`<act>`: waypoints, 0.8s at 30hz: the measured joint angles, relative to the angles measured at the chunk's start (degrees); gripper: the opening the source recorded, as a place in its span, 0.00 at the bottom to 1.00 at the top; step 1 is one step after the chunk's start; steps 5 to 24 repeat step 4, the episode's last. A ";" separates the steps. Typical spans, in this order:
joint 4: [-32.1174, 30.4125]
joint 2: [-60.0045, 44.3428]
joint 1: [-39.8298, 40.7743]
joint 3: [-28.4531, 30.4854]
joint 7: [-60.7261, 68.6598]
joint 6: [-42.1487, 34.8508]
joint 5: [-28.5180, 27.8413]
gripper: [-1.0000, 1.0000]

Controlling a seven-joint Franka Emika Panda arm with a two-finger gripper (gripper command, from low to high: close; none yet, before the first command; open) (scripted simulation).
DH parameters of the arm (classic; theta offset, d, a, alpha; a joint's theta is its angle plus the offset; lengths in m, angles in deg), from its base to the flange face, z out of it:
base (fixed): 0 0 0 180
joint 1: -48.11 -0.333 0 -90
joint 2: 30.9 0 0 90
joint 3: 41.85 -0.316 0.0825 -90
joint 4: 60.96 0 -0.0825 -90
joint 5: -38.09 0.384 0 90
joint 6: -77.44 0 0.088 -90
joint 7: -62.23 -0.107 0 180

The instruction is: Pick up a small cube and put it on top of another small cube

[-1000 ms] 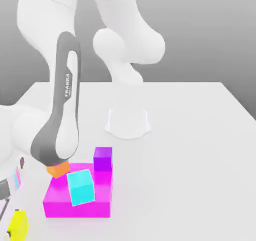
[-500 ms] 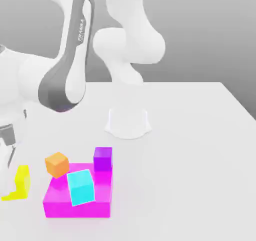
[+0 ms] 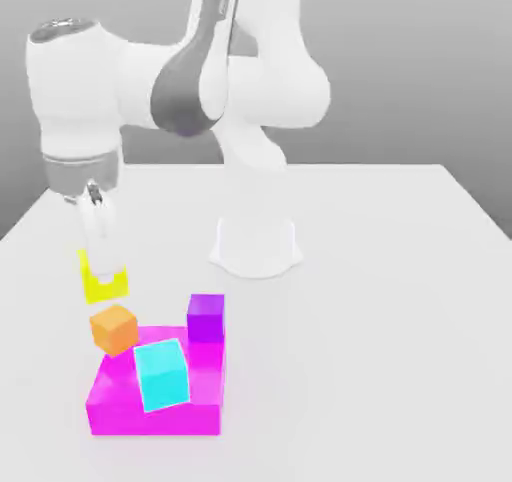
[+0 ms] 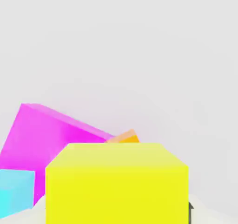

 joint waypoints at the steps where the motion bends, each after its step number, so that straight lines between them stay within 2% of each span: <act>1: -0.35 -2.04 -0.08 0.04 0.27 2.38 0.34 0.00; 2: -0.53 -3.10 -0.14 0.08 0.41 3.62 0.51 1.00; 24: -0.53 -3.10 -0.14 0.08 0.41 3.62 0.51 1.00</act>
